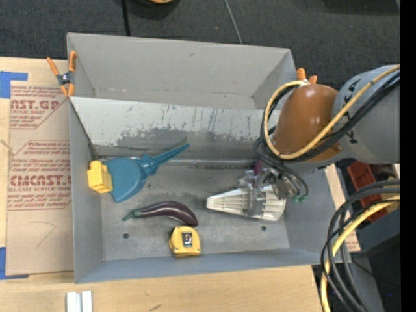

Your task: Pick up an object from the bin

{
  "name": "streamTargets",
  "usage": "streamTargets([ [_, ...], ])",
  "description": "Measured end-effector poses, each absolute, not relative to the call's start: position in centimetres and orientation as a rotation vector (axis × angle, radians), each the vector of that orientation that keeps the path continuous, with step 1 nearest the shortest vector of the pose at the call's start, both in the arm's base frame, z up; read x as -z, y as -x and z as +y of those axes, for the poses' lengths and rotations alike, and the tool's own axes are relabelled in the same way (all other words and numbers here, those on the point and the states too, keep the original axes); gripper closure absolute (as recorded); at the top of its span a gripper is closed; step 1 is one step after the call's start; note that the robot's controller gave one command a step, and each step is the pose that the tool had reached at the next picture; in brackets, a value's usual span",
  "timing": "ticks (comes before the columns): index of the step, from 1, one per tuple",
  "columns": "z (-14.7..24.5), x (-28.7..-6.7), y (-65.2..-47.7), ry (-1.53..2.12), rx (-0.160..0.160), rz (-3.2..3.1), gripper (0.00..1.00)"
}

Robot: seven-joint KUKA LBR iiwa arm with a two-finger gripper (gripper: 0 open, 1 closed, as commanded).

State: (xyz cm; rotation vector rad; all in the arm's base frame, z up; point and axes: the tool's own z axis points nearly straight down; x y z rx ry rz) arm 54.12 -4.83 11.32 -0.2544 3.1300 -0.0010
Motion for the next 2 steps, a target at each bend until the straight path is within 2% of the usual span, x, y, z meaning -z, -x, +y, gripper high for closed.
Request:
streamTargets([
  [2, -4.80, -12.50, -54.12, 0.255, 0.001, 3.130, 1.00],
])
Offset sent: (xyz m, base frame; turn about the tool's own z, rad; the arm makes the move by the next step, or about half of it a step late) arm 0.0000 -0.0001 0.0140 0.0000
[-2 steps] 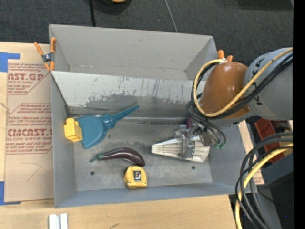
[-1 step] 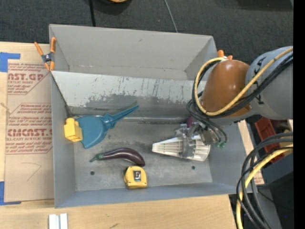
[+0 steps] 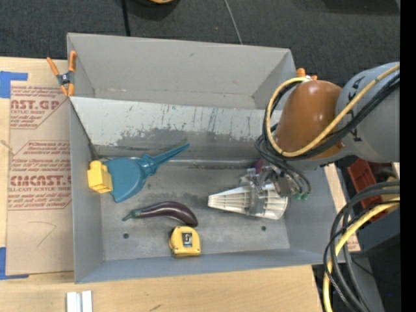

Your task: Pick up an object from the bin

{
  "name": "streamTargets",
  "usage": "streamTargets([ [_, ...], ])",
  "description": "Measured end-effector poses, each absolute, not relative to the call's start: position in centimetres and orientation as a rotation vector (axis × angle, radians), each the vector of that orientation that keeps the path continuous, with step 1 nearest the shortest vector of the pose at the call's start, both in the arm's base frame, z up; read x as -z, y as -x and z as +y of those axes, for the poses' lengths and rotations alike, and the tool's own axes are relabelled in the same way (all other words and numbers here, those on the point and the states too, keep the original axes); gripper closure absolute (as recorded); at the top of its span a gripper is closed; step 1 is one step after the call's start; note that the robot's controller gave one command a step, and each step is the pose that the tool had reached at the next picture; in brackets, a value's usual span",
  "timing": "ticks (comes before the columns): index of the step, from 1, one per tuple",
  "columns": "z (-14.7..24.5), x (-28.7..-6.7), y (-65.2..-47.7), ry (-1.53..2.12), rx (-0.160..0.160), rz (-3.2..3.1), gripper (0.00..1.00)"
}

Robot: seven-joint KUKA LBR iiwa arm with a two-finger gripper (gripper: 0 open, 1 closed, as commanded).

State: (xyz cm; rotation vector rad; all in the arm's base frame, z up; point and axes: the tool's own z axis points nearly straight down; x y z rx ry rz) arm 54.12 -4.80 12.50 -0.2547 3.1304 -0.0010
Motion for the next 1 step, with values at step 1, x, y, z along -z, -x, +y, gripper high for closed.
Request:
streamTargets([
  [1, -4.76, -13.65, -53.96, 0.255, -0.001, 3.137, 1.00],
])
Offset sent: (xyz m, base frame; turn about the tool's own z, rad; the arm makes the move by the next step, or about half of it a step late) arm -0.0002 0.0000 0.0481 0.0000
